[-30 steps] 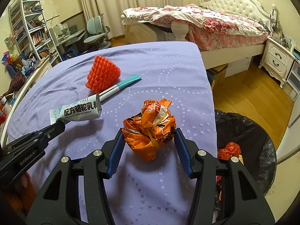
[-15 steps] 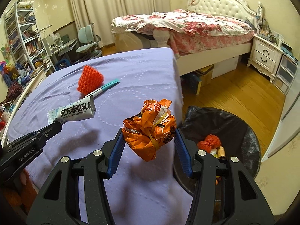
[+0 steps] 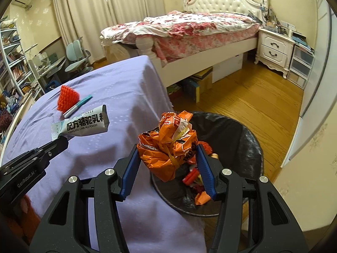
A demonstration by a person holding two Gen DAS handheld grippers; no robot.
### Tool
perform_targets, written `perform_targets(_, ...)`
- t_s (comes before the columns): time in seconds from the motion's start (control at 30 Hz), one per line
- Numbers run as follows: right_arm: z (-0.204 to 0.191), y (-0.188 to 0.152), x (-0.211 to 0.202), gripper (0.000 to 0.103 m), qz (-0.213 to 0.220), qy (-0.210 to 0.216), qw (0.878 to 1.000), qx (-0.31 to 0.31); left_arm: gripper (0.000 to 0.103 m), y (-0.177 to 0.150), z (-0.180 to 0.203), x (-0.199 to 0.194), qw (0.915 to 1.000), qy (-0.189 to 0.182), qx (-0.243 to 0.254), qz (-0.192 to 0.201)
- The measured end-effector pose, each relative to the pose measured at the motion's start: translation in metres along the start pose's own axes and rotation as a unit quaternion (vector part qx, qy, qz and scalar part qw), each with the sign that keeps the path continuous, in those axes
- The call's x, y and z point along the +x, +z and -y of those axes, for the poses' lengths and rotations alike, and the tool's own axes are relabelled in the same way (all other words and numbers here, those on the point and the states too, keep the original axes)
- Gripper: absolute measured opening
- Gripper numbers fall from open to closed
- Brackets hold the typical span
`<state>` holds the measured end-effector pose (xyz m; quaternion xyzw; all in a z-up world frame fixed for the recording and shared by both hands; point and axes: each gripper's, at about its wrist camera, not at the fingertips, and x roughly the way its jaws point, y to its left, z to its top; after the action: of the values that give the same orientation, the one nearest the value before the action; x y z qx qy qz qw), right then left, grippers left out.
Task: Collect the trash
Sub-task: 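Open both grippers over the bin to drop the wrapper and white tube, then move both grippers back over the red foam net and marker on the bed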
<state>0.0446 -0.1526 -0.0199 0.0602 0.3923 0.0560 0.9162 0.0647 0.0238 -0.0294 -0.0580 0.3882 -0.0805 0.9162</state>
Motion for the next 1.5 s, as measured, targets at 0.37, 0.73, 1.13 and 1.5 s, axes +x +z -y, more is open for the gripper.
perform_targets(0.37, 0.041, 0.002, 0.008, 0.052, -0.001, -0.016, 0.999, 0.032, 0.018, 0.01, 0.046, 0.03, 0.999, -0.008, 0.042, -0.014)
perform_targets(0.73, 0.063, 0.002, 0.021, 0.054, -0.007, -0.031, 0.998, 0.053, 0.034, 0.011, 0.074, 0.058, 0.9962, -0.001, 0.077, -0.041)
perform_targets(1.13, 0.069, -0.005, 0.025, 0.061, -0.014, -0.041, 0.997, 0.061, 0.068, 0.011, 0.058, 0.046, 0.9978, 0.019, 0.061, -0.019)
perform_targets(1.5, 0.031, -0.001, 0.027, 0.062, -0.023, -0.012, 0.999, 0.029, 0.07, 0.006, 0.011, 0.024, 0.9967, 0.068, 0.044, 0.003)
